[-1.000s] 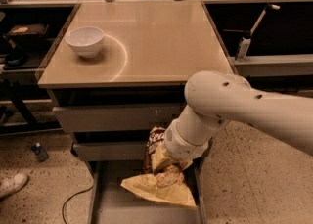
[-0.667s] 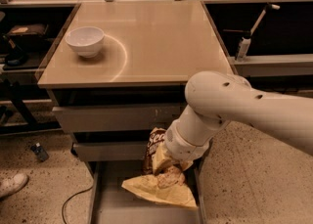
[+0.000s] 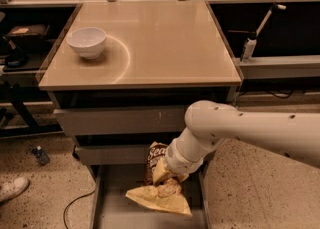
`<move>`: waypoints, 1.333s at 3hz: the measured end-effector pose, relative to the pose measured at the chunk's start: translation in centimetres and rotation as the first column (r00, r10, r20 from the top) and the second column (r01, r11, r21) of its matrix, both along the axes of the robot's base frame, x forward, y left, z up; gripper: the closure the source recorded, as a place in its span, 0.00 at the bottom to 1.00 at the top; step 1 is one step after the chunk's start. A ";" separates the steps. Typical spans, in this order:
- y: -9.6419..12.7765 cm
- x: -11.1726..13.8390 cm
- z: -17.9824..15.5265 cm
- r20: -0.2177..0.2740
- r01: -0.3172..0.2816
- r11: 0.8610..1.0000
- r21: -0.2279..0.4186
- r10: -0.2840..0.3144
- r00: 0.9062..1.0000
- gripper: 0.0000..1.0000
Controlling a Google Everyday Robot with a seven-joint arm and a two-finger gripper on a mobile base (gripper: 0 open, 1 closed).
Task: Place brown chip bag into bottom drawer
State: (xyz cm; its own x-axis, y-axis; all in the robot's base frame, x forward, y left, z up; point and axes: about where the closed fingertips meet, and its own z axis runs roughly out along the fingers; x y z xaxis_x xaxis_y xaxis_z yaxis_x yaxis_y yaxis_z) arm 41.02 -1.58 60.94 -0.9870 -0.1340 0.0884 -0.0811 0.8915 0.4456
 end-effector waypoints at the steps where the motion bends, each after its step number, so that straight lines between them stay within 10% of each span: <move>1: 0.5 1.4 -6.1 -0.022 0.000 0.998 0.056 0.001 1.000 1.00; 4: 1.7 1.2 -15.8 -0.093 0.076 0.991 0.113 -0.065 0.994 1.00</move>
Offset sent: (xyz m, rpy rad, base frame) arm 0.0150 0.0030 -0.0447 0.0454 0.0016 -0.0012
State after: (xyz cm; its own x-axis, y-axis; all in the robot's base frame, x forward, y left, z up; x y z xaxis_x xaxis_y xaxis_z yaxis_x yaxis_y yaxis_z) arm 42.22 0.15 45.15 -0.9834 -0.0787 0.1636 0.0246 0.8351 0.5495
